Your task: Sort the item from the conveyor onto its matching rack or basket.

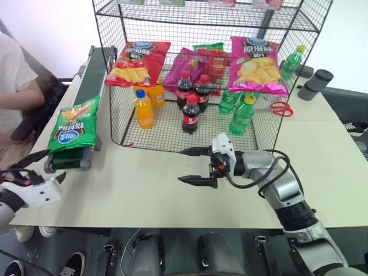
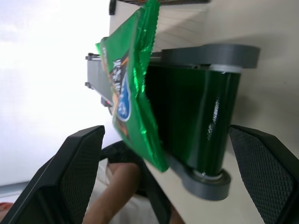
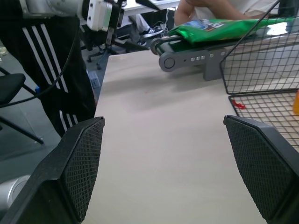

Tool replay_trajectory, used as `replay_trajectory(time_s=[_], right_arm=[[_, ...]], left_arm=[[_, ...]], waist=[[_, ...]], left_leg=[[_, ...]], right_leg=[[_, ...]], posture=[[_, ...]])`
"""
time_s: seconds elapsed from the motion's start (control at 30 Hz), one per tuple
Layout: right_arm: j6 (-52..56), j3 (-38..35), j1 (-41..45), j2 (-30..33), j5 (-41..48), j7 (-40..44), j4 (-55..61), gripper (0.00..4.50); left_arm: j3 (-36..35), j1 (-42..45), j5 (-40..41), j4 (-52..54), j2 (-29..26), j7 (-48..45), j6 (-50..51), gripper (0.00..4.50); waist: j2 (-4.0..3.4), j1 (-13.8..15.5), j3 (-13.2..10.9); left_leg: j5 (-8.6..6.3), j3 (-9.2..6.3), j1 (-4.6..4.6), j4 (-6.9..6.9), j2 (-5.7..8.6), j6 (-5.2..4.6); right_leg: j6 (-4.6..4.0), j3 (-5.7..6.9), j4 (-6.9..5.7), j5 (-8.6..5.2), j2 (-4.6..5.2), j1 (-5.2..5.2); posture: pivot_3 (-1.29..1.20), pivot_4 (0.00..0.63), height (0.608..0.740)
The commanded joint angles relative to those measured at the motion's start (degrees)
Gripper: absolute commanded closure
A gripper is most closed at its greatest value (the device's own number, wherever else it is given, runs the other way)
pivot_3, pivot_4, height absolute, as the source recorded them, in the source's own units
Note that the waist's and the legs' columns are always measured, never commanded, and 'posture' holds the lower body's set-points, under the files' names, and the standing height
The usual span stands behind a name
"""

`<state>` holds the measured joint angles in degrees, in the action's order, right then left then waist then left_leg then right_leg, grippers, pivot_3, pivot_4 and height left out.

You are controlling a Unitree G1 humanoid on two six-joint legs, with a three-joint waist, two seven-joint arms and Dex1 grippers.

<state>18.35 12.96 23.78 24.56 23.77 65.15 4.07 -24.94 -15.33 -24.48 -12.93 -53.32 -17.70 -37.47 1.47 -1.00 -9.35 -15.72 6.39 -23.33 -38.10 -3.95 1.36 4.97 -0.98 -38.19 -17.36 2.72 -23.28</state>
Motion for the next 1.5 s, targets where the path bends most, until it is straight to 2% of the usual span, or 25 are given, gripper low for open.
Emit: replay_trajectory(time_s=[0.03, 0.5, 0.57, 0.63, 0.83, 0.97, 1.0, 1.07, 1.17, 1.23, 1.3, 1.37, 1.5], right_arm=[[-0.4, -1.1, 0.5, 0.4, 0.7, 0.2, 2.4, 0.23], [-1.4, -2.1, 0.6, 1.8, 0.1, 0.7, 1.4, 0.23], [-1.4, -2.2, 0.8, 1.7, 0.1, 0.6, 1.3, 0.0], [-1.5, -2.2, 0.9, 1.6, 0.0, 0.6, 1.2, 0.0], [-2.0, -2.2, 1.1, 1.5, -0.3, 0.6, 0.8, 0.0], [-2.3, -2.0, 0.7, 1.3, -0.3, 0.4, 1.0, 0.0], [-2.4, -1.9, 0.6, 1.2, -0.4, 0.3, 1.1, 0.0], [-2.5, -1.7, 0.5, 1.1, -0.4, 0.4, 1.0, 0.0], [-3.0, -1.7, 0.6, 1.3, -0.8, 0.6, 0.6, 0.0], [-3.4, -2.0, 0.9, 1.3, -0.9, 0.8, -0.3, 0.0], [-4.0, -2.4, 1.2, 1.4, -0.9, 1.0, -1.3, 0.0], [-4.5, -2.7, 1.3, 1.6, -0.8, 1.3, -2.0, 0.0], [-4.5, -4.0, 1.0, 2.3, 0.0, 1.6, -2.6, 0.0]], left_arm=[[1.4, 1.4, -0.4, -0.2, -0.3, 1.9, 1.4, 0.0], [4.2, 2.7, 1.0, -1.3, -1.0, 3.2, 1.7, 0.0], [4.2, 2.8, 1.5, -1.5, -1.3, 2.8, 1.4, 0.56], [4.3, 3.0, 2.6, -1.8, -1.3, 2.2, 1.4, 1.33], [4.7, 3.6, 3.9, -1.7, -1.6, 1.9, 1.0, 4.46], [3.6, 3.5, 6.9, -0.9, -2.1, 0.5, 0.3, 4.49], [3.3, 3.8, 9.1, -0.9, -2.3, -0.7, 0.1, 4.49], [2.7, 4.2, 19.0, 0.1, -2.0, -6.5, 1.0, 4.49], [1.3, 4.1, 24.2, 0.6, -3.5, -10.5, -1.1, 4.49], [-0.2, 3.6, 35.0, 3.7, -4.8, -18.1, 0.4, 4.49], [-1.6, 1.5, 49.9, 10.6, -6.2, -29.3, 5.8, 4.49], [-3.2, -1.0, 60.3, 16.5, -6.4, -35.5, 14.2, 4.49], [-7.6, -5.5, 75.4, 26.3, -6.2, -43.3, 30.2, 4.49]], waist=[[0.0, 0.0, 0.0], [0.0, 0.0, 0.0], [0.0, 0.0, 0.0], [0.0, 0.0, 0.0], [0.0, 0.0, 0.0], [0.01, 0.0, 0.0], [0.0, 0.0, 0.0], [0.0, 0.0, 0.0], [0.01, 0.0, 0.0], [0.01, 0.0, 0.0], [0.01, 0.0, 0.0], [-0.02, -0.1, 0.0], [-0.04, -0.2, 0.0]], left_leg=[[0.0, 0.0, 0.0, 0.0, 0.0, 0.0], [0.0, 0.01, 0.0, 0.0, 0.01, 0.0], [0.0, 0.01, 0.0, 0.0, 0.01, 0.0], [0.0, 0.01, 0.0, 0.0, 0.01, 0.0], [0.0, 0.0, 0.0, 0.0, 0.0, 0.0], [0.0, 0.01, 0.0, 0.0, 0.01, 0.0], [0.0, 0.01, 0.0, 0.0, 0.0, 0.0], [0.0, 0.0, 0.0, 0.0, 0.0, 0.0], [0.0, -0.03, 0.0, 0.0, -0.07, 0.0], [0.0, -0.02, 0.0, 0.0, -0.05, 0.0], [0.0, 0.0, 0.0, -0.01, -0.07, 0.01], [0.0, -0.03, -0.01, -0.01, -0.1, 0.01], [0.01, -0.05, 0.01, -0.01, -0.02, 0.01]], right_leg=[[0.0, 0.0, 0.0, 0.0, 0.0, 0.0], [0.0, 0.0, 0.0, 0.0, 0.01, 0.0], [0.0, 0.0, -0.01, 0.0, 0.0, 0.0], [0.0, 0.0, -0.01, 0.0, 0.0, 0.0], [0.01, 0.0, -0.01, 0.0, 0.0, 0.0], [0.01, 0.0, -0.01, 0.0, 0.0, 0.0], [0.0, 0.0, -0.01, 0.0, 0.0, 0.0], [0.0, 0.0, -0.01, 0.0, 0.0, 0.0], [0.0, 0.0, -0.01, 0.0, 0.02, 0.0], [0.0, 0.0, -0.01, 0.0, 0.01, 0.0], [0.0, 0.0, -0.01, 0.0, 0.01, 0.0], [0.0, -0.01, 0.0, 0.0, 0.04, 0.01], [0.0, -0.04, 0.0, 0.0, -0.05, 0.0]], posture=[[0.0, 0.15, 0.74], [0.0, 0.15, 0.74], [0.0, 0.15, 0.74], [0.0, 0.15, 0.74], [0.0, 0.15, 0.74], [0.0, 0.15, 0.74], [0.0, 0.15, 0.74], [0.0, 0.15, 0.74], [0.0, 0.15, 0.74], [0.0, 0.15, 0.74], [0.0, 0.15, 0.74], [0.0, 0.15, 0.74], [0.0, 0.15, 0.74]])
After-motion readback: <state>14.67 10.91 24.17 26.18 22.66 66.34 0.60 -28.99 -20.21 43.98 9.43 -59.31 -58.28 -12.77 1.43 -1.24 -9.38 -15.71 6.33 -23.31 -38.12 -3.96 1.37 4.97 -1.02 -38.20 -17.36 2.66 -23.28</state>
